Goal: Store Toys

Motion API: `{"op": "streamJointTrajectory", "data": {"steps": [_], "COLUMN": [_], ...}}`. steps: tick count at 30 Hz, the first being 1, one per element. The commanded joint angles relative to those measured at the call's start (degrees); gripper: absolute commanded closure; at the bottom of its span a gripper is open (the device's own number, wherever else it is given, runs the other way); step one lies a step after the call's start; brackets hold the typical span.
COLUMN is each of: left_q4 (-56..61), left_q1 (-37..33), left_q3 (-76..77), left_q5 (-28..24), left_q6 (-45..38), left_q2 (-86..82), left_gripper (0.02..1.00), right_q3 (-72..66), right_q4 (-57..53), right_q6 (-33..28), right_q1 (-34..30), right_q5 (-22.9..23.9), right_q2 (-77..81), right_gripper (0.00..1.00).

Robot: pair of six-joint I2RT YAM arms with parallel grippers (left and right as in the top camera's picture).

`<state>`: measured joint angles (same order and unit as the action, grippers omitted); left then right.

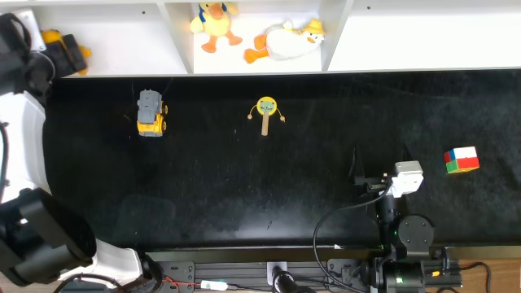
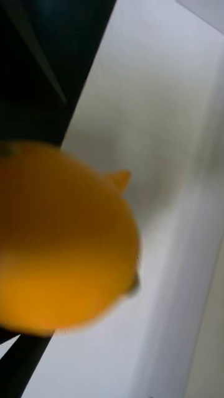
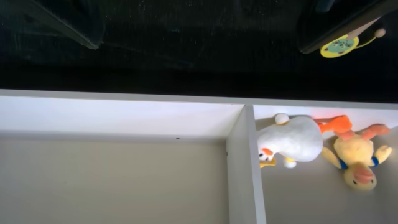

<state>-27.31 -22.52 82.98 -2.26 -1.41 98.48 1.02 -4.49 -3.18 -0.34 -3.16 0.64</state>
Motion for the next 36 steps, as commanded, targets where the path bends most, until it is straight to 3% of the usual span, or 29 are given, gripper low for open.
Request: {"op": "streamJointTrajectory", "data": {"steps": [1,17,27,31,36], "left_q4": [-0.07,-1.51,-6.03,-6.86,-7.28], "left_q1": [-0.50,1.40,4.39,8.28,14.80], "left_q3": [1.09,-1.07,-20.81,-31.26,-33.46], "left_q5": [-0.02,-3.21,-3.21,-3.23,-1.55], "left_q6": [-0.24,-0.72,-0.66,-0.63,-0.70], "left_q2": [-1.51,-4.94,-23.04,-30.84,-28.65], "left_gripper": [0.020,0.020,0.020,0.020,0.020], "right_q3": [-0.74,-0.74,-0.74,-0.74,-0.74], "right_q4": [0.35,0.35,0.35,0.35,0.35], "right_q6": [0.26,0.24,0.26,0.24,0.26], "right_q1": [0.33,0.33,0.33,0.33,0.33], "right_q5": [-0.22,-0.22,-0.22,-0.22,-0.22], "right_q2": [-0.33,-0.33,-0.33,-0.33,-0.33], "right_gripper": [0.005,0.007,0.005,0.007,0.005]}}
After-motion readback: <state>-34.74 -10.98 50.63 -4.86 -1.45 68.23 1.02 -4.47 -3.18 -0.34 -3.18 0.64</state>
